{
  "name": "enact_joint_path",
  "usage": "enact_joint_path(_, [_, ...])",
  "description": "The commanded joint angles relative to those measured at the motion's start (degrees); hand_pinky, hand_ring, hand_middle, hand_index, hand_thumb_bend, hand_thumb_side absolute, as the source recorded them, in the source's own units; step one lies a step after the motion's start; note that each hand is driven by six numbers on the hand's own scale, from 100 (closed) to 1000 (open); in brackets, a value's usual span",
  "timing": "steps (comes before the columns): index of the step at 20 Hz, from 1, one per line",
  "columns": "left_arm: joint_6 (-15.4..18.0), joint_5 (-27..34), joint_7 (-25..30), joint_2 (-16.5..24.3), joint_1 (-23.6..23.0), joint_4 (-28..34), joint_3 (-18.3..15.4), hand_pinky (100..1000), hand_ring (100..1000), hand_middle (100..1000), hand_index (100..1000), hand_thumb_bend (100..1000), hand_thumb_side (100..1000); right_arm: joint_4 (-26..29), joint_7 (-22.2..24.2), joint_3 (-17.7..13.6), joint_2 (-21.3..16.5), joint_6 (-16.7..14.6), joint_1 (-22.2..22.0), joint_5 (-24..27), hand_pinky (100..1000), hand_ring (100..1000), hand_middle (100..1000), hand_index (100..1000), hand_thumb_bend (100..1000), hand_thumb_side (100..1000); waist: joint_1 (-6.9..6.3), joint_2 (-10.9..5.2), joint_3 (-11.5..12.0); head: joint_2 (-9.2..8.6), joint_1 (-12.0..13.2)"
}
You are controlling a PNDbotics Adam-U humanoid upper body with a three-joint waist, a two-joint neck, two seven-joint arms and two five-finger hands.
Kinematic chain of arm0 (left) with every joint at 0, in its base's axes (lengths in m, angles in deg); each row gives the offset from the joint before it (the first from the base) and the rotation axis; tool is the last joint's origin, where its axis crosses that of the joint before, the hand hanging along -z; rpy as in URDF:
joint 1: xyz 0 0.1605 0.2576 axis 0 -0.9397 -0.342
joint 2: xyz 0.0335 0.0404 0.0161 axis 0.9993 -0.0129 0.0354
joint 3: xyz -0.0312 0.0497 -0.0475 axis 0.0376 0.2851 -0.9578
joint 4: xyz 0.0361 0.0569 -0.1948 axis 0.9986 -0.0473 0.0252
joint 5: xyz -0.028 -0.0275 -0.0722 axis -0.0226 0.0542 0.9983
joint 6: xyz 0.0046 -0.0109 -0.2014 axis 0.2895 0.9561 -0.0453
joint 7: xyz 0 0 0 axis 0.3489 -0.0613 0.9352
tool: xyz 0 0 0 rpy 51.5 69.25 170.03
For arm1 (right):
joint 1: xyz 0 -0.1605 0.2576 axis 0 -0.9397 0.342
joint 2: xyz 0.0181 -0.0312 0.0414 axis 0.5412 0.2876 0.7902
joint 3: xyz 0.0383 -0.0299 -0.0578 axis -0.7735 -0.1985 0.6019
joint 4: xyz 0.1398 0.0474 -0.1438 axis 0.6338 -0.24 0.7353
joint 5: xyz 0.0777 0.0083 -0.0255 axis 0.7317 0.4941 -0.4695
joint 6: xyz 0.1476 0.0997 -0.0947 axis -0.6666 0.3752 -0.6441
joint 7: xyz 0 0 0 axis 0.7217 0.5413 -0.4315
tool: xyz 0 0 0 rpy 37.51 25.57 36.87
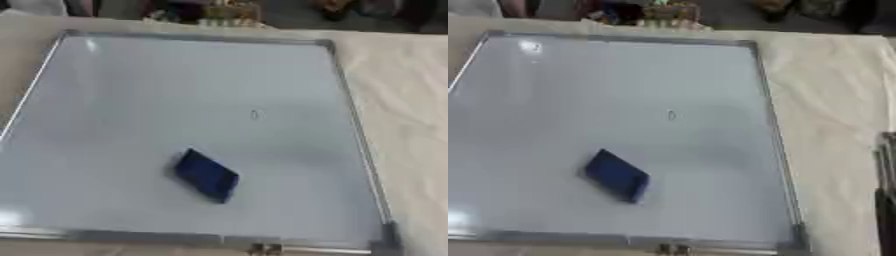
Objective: Wipe the whiteboard clean with a brush.
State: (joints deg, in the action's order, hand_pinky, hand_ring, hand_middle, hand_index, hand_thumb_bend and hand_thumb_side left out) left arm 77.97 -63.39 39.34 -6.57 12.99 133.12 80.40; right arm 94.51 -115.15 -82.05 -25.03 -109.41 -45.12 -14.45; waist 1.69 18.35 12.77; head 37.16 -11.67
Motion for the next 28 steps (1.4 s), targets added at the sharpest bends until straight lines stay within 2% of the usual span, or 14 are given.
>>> enact_joint_path(1, [-0.1,0.1,-0.2,0.7,0.2,1.2,-0.1,397,474,430,525,100,912,1.3,-0.2,-0.6,-1.5,0.0,0.4,-0.1,721,516,503,669,100,999,-0.03,-1.15,-0.1,-0.28,-0.2])
enact_joint_path(8, [-0.2,0.1,-0.2,0.7,0.3,1.2,-0.1,398,474,430,524,100,912,1.3,-0.2,-0.5,-1.5,-0.1,0.5,0.0,720,518,504,669,100,1000,0.1,-1.33,-0.1,-0.25,-0.4])
enact_joint_path(14, [-0.5,0.3,-0.2,0.8,0.2,1.2,0.0,399,475,431,525,100,913,1.3,0.1,0.3,-3.1,-0.7,0.9,0.1,722,526,511,667,100,1000,0.33,-1.79,-0.4,1.58,-1.7])
enact_joint_path(21, [-0.9,0.5,-0.1,1.0,0.1,1.2,0.1,400,476,432,526,100,914,1.3,2.8,3.1,-7.8,-1.2,2.3,-1.4,730,542,528,645,100,1000,0.61,-2.61,-1.0,4.27,-3.1])
enact_joint_path(25, [-1.1,0.7,0.0,1.1,0.0,1.1,0.3,401,477,432,526,100,914,1.3,5.5,5.4,-11.5,0.2,3.5,-3.8,734,551,544,598,100,1000,0.81,-3.03,-1.4,4.56,-3.8])
enact_joint_path(28, [-1.3,0.8,0.1,1.1,-0.1,1.1,0.4,401,477,432,527,100,915,1.3,7.9,7.7,-13.7,2.0,6.0,-6.2,731,557,567,560,100,1000,0.86,-3.35,-1.8,4.52,-4.1])
